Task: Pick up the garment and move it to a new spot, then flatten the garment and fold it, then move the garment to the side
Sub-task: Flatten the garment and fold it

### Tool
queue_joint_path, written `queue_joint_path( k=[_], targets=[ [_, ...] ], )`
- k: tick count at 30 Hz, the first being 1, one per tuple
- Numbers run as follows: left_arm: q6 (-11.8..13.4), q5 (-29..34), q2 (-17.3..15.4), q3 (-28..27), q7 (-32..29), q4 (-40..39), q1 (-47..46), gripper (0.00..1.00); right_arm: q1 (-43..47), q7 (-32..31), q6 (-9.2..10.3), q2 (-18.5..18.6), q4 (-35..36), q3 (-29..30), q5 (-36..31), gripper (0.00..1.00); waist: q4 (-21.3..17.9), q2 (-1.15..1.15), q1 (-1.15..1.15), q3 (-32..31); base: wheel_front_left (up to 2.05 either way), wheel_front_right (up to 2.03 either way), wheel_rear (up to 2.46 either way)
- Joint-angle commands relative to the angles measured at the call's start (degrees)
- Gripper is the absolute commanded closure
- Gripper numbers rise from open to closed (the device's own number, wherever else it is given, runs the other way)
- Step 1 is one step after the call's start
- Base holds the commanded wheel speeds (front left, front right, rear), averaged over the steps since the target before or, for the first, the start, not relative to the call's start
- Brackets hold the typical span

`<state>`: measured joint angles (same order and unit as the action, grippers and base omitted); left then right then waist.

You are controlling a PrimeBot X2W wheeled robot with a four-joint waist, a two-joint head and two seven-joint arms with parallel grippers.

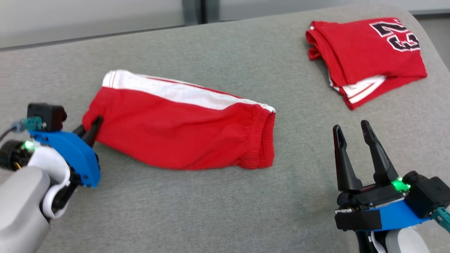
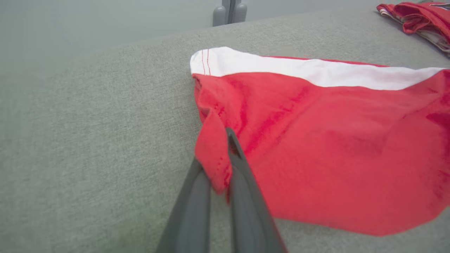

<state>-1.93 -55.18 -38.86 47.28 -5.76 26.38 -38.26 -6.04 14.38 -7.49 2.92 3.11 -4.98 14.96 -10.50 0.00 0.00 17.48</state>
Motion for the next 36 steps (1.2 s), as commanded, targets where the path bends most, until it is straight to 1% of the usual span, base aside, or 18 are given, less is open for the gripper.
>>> queue_joint_path(
  k=[1,10,16,17,18,19,21,23,26,29,33,36],
  targets=[
    [0.5,-0.4,-0.2,-0.2,0.6,-0.5,1.0,1.0,0.9,-0.2,-0.01,0.0,0.0,0.2,-0.4,0.0,0.4,0.0,0.0,-0.2,0.0,0.0,0.0],
    [5.7,-2.4,-0.1,-0.7,5.0,-9.5,11.0,1.0,3.2,-2.5,-0.01,0.3,0.7,1.9,-0.9,0.0,5.5,0.0,0.0,-3.3,0.0,0.0,0.0],
    [7.9,-3.7,-0.1,-0.6,6.3,-12.5,15.7,1.0,4.2,-4.0,-0.01,0.7,1.2,2.6,-1.1,0.0,7.8,0.0,0.0,-4.1,0.0,0.0,0.0],
    [8.2,-3.6,0.1,-0.5,6.7,-12.3,16.0,0.67,4.1,-4.1,-0.01,0.8,1.1,2.6,-1.1,0.0,8.0,0.0,0.0,-4.1,0.0,0.0,0.0],
    [8.3,-3.8,0.8,-0.5,7.0,-12.1,16.5,0.21,4.0,-4.2,-0.01,0.8,1.0,2.6,-1.0,0.0,8.1,0.0,0.0,-4.2,0.0,0.0,0.0],
    [8.4,-4.2,1.4,-0.6,7.7,-11.9,16.9,0.0,3.9,-4.3,-0.01,0.8,0.9,2.6,-1.0,0.0,8.2,0.0,0.0,-4.3,0.0,0.0,0.0],
    [8.9,-3.2,1.8,-0.6,9.3,-10.8,17.0,0.0,3.6,-4.5,-0.01,0.9,0.6,2.5,-1.0,0.0,8.3,0.0,0.0,-4.5,0.0,0.0,0.0],
    [9.1,-2.8,3.0,-1.3,12.1,-10.2,16.9,0.0,3.2,-4.6,-0.01,1.1,0.2,2.5,-0.9,0.0,8.4,0.0,0.0,-4.9,0.0,0.0,0.0],
    [9.5,-1.1,3.8,-2.1,16.5,-8.9,16.4,0.0,2.9,-4.4,-0.01,1.3,-0.4,2.8,-0.9,0.0,8.5,0.0,0.0,-5.6,0.0,0.0,0.0],
    [10.2,1.0,5.1,-3.3,19.5,-8.3,15.9,0.0,2.7,-4.2,-0.01,1.4,-1.2,3.3,-1.0,0.0,8.9,0.0,0.0,-6.7,0.0,0.0,0.0],
    [11.0,4.0,6.8,-6.0,20.8,-8.7,16.6,0.0,2.7,-3.9,-0.01,1.2,-2.0,3.7,-1.2,0.0,9.6,0.0,0.0,-8.0,0.0,0.0,0.0],
    [11.4,8.2,8.9,-10.3,21.0,-10.8,18.2,0.0,2.6,-3.7,-0.01,1.1,-2.6,4.2,-1.0,0.0,10.3,0.0,0.0,-8.8,0.0,0.0,0.0]
  ],
)
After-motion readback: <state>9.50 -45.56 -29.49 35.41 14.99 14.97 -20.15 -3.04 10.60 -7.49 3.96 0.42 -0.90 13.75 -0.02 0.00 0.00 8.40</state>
